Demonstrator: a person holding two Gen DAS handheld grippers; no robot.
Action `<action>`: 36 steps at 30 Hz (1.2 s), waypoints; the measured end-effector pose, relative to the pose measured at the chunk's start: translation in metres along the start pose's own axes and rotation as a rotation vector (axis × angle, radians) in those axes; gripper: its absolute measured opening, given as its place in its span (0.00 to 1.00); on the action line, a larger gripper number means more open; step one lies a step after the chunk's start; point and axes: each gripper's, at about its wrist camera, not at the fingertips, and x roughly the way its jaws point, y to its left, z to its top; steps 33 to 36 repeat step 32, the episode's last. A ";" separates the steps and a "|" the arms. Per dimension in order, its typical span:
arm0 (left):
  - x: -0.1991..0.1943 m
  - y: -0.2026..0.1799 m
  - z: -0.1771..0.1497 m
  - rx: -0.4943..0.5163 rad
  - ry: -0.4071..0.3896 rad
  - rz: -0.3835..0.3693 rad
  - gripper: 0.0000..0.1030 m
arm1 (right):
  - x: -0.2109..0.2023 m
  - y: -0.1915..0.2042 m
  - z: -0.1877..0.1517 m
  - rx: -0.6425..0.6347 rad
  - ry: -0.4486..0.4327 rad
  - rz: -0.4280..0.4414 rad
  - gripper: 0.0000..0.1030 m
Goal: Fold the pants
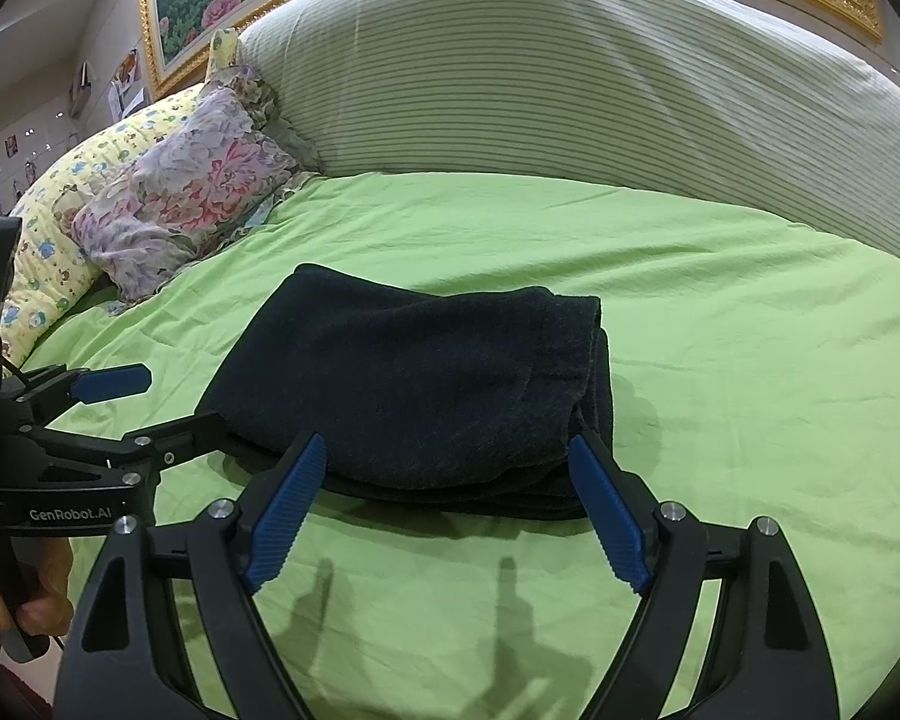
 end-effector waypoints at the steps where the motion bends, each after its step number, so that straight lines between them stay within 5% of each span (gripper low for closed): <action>1: 0.000 0.000 0.000 -0.001 -0.001 -0.001 0.88 | 0.001 -0.001 0.000 0.000 0.000 0.003 0.81; 36: -0.009 0.003 0.019 -0.020 -0.028 -0.031 0.87 | -0.004 -0.004 0.010 0.036 -0.024 -0.022 0.81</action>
